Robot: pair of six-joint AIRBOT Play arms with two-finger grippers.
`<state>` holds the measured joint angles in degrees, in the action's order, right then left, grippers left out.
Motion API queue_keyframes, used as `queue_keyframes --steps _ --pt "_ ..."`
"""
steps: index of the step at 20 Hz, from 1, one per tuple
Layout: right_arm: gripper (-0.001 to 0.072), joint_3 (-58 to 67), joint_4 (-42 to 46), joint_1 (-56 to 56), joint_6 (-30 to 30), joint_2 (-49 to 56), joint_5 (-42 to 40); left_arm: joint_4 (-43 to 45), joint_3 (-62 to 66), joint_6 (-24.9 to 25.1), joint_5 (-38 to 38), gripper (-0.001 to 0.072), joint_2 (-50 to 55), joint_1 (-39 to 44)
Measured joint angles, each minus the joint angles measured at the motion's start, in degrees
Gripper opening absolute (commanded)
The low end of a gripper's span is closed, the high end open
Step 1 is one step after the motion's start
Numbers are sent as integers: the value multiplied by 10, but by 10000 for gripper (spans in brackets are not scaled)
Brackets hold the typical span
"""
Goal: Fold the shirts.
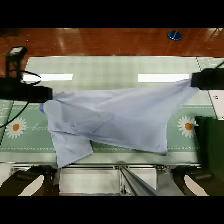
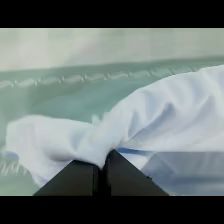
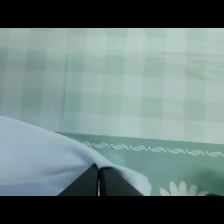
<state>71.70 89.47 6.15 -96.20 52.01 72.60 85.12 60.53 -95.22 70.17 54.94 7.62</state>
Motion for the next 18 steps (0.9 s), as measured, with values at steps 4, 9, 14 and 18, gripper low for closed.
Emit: queue_keyframes --steps 4,9,14,18 --pt "17 17 -120 -82 39 156 -90 -32 13 -12 -150 20 142 -14" --pt "416 94 -296 -149 76 329 -133 -105 139 -18 -201 504 306 -33" --pt "413 164 -349 -219 106 380 -45 -138 305 17 -62 503 382 -115" --pt "413 114 -265 -300 123 320 52 -140 310 42 66 502 362 -243"
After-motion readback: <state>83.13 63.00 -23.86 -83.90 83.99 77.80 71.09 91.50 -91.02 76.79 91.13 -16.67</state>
